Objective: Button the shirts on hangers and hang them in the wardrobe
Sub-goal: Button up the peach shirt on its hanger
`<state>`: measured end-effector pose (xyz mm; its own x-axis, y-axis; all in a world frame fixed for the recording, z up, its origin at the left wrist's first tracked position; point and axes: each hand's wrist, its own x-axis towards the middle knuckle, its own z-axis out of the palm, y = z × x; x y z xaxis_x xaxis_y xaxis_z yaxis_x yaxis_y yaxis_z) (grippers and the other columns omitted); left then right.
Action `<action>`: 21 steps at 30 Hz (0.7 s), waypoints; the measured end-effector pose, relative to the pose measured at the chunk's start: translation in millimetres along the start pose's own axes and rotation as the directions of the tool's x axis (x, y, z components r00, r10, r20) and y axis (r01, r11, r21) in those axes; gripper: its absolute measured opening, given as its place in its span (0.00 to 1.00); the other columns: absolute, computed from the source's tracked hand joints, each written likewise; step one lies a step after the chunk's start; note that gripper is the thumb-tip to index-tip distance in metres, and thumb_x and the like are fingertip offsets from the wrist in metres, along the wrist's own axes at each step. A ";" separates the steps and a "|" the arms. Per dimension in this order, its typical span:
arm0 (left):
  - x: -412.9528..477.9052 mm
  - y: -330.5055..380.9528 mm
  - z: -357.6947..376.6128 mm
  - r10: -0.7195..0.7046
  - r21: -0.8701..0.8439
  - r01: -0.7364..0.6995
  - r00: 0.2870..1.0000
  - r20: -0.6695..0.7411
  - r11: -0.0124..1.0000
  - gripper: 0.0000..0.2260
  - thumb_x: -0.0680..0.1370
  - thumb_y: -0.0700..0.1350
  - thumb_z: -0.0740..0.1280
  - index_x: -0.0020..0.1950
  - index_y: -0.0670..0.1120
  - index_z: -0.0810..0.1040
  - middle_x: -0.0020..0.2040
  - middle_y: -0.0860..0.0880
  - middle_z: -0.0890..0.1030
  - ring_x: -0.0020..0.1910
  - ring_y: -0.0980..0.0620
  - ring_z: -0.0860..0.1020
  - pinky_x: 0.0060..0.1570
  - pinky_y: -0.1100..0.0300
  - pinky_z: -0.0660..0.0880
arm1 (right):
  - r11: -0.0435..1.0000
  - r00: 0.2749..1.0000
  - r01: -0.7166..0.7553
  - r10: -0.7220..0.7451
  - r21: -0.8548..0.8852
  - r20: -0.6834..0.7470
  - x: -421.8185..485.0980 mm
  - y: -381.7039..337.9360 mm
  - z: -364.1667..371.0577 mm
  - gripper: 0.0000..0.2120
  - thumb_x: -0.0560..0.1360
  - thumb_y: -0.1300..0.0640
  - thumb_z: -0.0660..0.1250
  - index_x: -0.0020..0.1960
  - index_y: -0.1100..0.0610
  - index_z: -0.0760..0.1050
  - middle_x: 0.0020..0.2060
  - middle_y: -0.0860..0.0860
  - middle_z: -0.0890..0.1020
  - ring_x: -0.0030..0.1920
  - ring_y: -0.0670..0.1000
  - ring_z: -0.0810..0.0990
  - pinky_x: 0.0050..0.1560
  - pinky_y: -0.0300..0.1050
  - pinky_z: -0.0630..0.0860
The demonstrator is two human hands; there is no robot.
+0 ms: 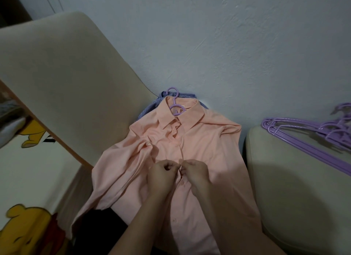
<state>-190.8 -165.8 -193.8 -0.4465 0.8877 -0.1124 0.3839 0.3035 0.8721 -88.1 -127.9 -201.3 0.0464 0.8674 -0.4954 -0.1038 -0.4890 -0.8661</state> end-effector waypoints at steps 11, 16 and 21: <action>19.1 -1.9 -4.0 -0.238 -0.282 0.283 0.954 0.184 0.917 0.07 0.74 0.35 0.72 0.36 0.41 0.82 0.30 0.46 0.80 0.34 0.47 0.76 0.39 0.55 0.73 | 0.995 0.996 0.087 -0.088 0.046 0.030 -6.9 2.0 -10.1 0.08 0.75 0.71 0.63 0.45 0.64 0.79 0.34 0.59 0.83 0.29 0.51 0.81 0.30 0.41 0.77; -20.8 11.8 -15.9 0.051 0.121 -0.060 0.996 0.080 0.991 0.13 0.68 0.55 0.74 0.50 0.56 0.76 0.44 0.56 0.80 0.46 0.56 0.79 0.49 0.55 0.77 | 0.970 0.970 0.243 -0.243 0.003 0.018 -19.1 16.0 -33.4 0.10 0.77 0.69 0.65 0.53 0.58 0.79 0.44 0.56 0.84 0.44 0.52 0.85 0.44 0.37 0.78; -58.6 15.6 -22.5 0.210 0.519 -0.263 0.964 0.161 0.813 0.17 0.71 0.58 0.68 0.57 0.58 0.69 0.52 0.59 0.73 0.54 0.55 0.72 0.61 0.51 0.66 | 0.893 0.917 0.397 -0.378 -0.212 0.125 -43.4 42.0 -54.3 0.11 0.75 0.63 0.73 0.52 0.50 0.79 0.45 0.50 0.83 0.46 0.47 0.83 0.47 0.35 0.78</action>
<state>-176.8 -220.9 -162.9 -0.2200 0.9755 -0.0024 0.8491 0.1927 0.4917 -40.5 -191.1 -219.8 -0.0422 0.9920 -0.1187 0.1367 -0.1120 -0.9843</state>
